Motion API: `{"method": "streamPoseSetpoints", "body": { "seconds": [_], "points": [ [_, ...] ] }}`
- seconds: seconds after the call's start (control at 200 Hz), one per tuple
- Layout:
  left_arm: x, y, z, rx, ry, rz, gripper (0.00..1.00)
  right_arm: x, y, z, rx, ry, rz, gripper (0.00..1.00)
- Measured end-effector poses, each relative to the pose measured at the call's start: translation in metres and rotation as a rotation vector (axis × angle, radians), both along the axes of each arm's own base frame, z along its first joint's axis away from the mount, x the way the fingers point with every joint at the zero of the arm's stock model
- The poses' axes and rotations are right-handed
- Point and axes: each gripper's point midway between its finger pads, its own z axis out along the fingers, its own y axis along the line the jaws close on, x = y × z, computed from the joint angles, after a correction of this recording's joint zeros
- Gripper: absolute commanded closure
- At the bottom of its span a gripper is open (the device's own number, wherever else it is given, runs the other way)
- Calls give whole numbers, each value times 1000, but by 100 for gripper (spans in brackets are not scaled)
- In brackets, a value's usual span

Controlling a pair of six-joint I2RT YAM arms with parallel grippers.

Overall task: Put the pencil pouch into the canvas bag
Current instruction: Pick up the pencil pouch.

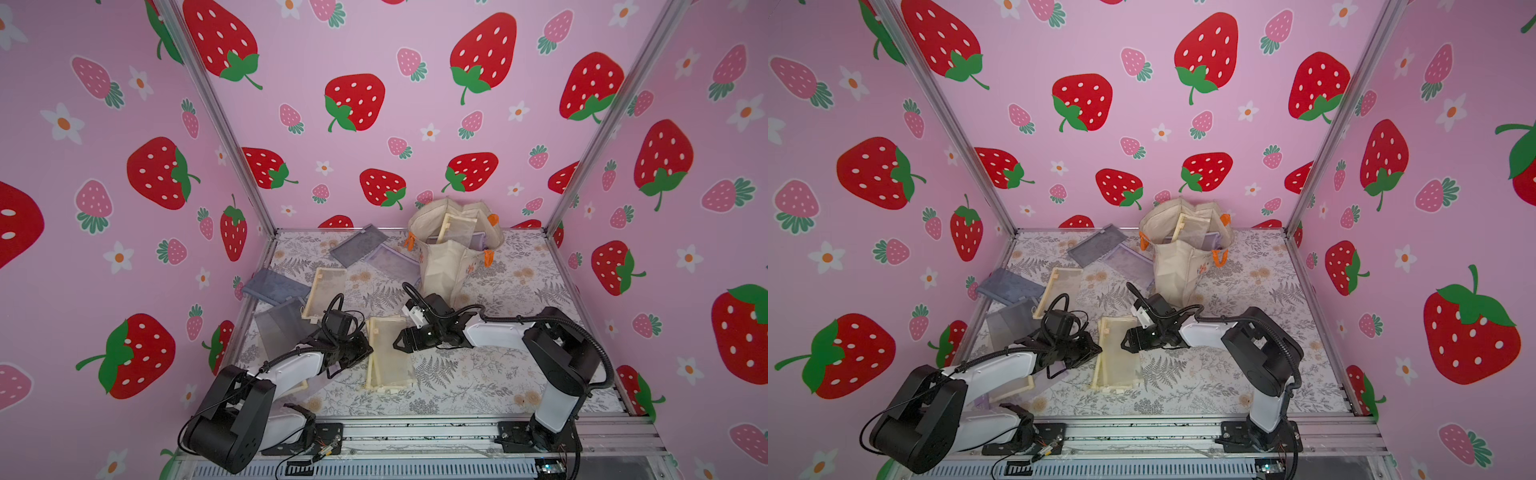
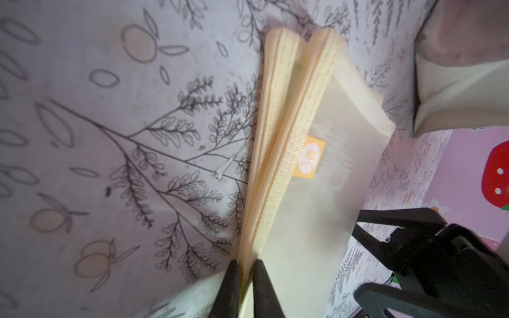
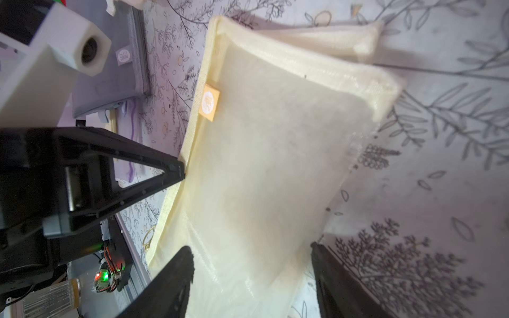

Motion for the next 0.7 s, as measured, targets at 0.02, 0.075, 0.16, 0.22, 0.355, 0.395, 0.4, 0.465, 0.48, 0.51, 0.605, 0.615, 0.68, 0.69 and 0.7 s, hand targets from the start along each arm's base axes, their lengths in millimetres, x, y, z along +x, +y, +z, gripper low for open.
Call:
{"method": "streamPoseSetpoints", "body": {
  "seconds": [0.02, 0.075, 0.16, 0.22, 0.355, 0.395, 0.4, 0.465, 0.48, 0.51, 0.605, 0.615, 0.68, 0.69, 0.7],
  "points": [
    [0, 0, 0, 0, 0, 0, 89, 0, 0, 0, 1, 0, 1, 31],
    [0, 0, 0, -1, -1, 0, 89, -2, 2, 1, 5, -1, 6, 31],
    [0, 0, 0, 0, -2, -1, 90, -4, 5, 1, 12, 4, 14, 31],
    [0, -1, 0, 0, -1, -2, 90, -5, 7, 1, 22, 9, 17, 32],
    [0, -1, 0, 1, -2, -4, 93, -7, 14, 4, 44, 11, 29, 35],
    [0, -1, 0, 3, -3, -3, 93, -7, 16, 5, 50, 10, 30, 36],
    [0, -1, 0, 3, -3, -3, 93, -7, 16, 6, 50, 10, 31, 37],
    [0, -1, 0, 4, -4, -2, 93, -7, 18, 7, 59, 8, 34, 40],
    [0, -1, 0, 4, -4, -3, 93, -7, 18, 8, 59, 7, 35, 41],
    [0, -1, 0, 4, -3, -3, 98, -7, 18, 8, 61, 7, 34, 43],
    [-1, -3, 0, 2, -2, -6, 99, -7, 19, 9, 65, 8, 34, 51],
    [-1, -3, 0, 2, -2, -6, 100, -7, 19, 9, 65, 6, 37, 52],
    [-1, -3, 0, 2, -1, -7, 100, -7, 19, 9, 66, 4, 38, 59],
    [-2, -3, 0, 2, -1, -8, 100, -7, 19, 9, 66, 7, 36, 60],
    [-2, -3, 0, 2, -1, -7, 100, -7, 19, 9, 64, 7, 34, 62]
  ]
}}
